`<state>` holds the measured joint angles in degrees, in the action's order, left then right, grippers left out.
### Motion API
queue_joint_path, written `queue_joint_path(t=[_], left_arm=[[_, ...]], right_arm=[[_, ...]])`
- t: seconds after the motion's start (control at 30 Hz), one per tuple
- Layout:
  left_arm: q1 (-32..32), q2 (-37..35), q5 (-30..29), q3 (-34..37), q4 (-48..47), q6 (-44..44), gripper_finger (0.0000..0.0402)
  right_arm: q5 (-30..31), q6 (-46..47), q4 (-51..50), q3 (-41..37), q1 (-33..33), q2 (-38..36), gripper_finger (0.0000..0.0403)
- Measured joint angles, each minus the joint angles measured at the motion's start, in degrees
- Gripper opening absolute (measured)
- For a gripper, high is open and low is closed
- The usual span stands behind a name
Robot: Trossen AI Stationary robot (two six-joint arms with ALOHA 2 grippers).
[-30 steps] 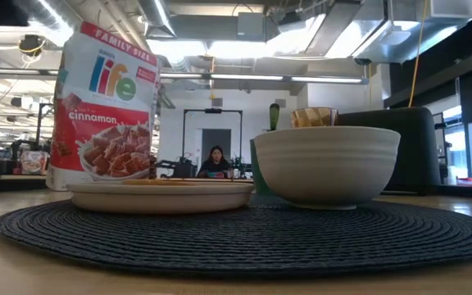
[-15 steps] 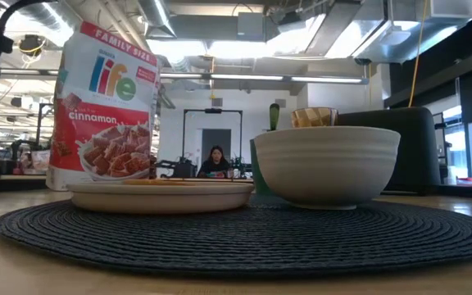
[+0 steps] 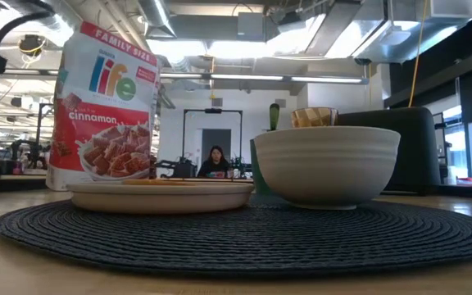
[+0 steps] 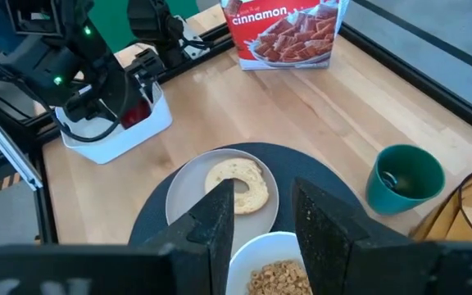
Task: Arrange a breakfast setting
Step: Put the red apple on the light brown plate
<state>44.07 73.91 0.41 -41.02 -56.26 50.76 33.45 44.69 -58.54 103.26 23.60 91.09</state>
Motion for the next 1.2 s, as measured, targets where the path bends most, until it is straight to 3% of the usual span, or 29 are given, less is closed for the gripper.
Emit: queue_joint_path(t=[0.13, 0.37, 0.5, 0.7, 0.83, 0.97, 1.2], left_arm=[[0.00, 0.00, 1.06, 0.39, -0.09, 0.04, 0.0347], [0.00, 0.00, 3.82, -2.91, -2.20, 0.69, 0.0268], [0.00, 0.00, 3.64, -9.18, -8.56, 1.60, 0.0267], [0.90, 0.02, -6.51, -23.82, -16.78, -2.01, 0.0267], [3.47, -0.02, -19.24, -31.96, -15.90, -13.49, 0.0267], [5.46, -0.02, -27.24, -35.77, -11.85, -29.95, 0.0267], [6.80, 1.12, -37.54, -35.93, -2.88, -57.17, 0.0266]], right_arm=[[-0.01, 0.00, 0.02, 0.00, 0.00, 0.00, 0.0112], [0.75, 0.02, 0.29, 0.00, 0.01, 0.00, 0.0112], [2.56, 1.19, 3.42, 0.00, 0.01, 0.18, 0.0112], [2.68, 1.74, 12.01, 0.02, -0.02, 4.26, 0.0115], [-6.36, 2.55, 17.40, 0.02, -1.46, 7.51, 0.0135], [-16.24, 2.47, 26.26, 0.02, -2.46, 11.12, 0.0171], [-21.15, 6.78, 36.66, 0.04, -3.13, 15.23, 0.0237]])
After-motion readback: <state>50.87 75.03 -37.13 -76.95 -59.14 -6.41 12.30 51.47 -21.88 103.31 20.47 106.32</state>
